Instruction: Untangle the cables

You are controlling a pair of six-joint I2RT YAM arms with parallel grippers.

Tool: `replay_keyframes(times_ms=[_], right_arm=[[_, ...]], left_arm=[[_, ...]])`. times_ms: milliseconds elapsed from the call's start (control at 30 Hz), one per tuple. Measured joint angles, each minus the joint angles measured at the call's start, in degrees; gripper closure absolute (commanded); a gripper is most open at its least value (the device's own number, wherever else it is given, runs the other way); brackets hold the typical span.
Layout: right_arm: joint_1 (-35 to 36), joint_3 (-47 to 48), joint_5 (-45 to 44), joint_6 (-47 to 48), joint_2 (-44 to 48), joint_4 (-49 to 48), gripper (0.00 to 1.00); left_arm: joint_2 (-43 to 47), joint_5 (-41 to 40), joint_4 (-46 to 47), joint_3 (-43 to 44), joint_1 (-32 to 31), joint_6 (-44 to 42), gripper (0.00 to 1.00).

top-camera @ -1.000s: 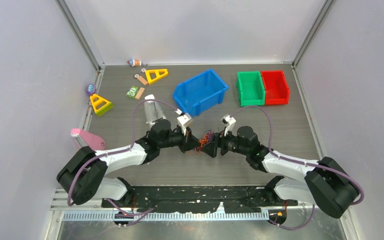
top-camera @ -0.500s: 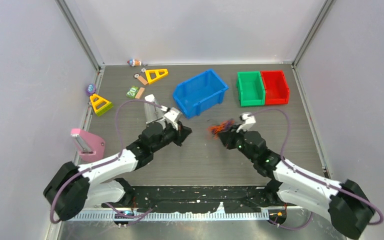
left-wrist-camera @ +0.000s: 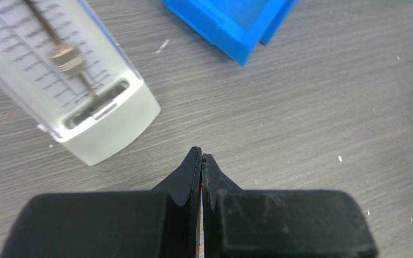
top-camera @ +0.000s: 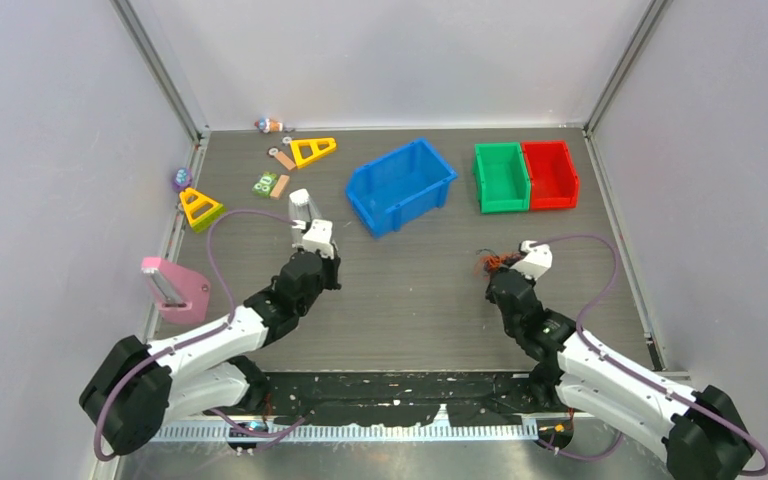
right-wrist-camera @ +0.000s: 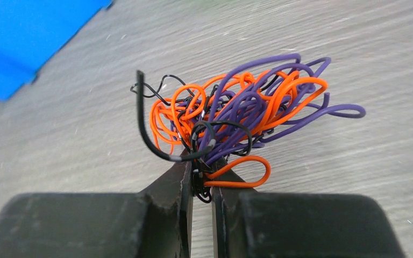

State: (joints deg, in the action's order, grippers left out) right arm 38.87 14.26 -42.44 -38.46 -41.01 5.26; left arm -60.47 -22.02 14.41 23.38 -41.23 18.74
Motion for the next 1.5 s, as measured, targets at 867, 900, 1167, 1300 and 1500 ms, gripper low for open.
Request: replay_keyframes(times_ms=[867,900,1167,1300,1500], right_arm=[[0.00,6.45,62.73,17.00,-18.86,-24.15,0.86],[0.00,6.69,63.80,16.92,-19.28,-24.46,0.86],[-0.55,7.06,66.14,16.63,-20.15,-25.38,0.43],[-0.13,7.34,64.59,16.35,-19.98,-24.98,0.24],[0.00,6.88,62.07,15.61,-17.46,-26.05,0.59]], left_arm=[[-11.87,45.70,11.28,3.08,-0.46,-3.98,0.37],[-12.31,46.56,11.58,3.34,-0.68,-4.00,0.40],[-17.86,50.62,9.20,9.14,-1.46,-3.98,1.00],[-18.10,48.96,8.00,9.55,-1.46,-3.93,1.00],[-17.79,48.59,8.07,9.38,-1.46,-3.93,1.00]])
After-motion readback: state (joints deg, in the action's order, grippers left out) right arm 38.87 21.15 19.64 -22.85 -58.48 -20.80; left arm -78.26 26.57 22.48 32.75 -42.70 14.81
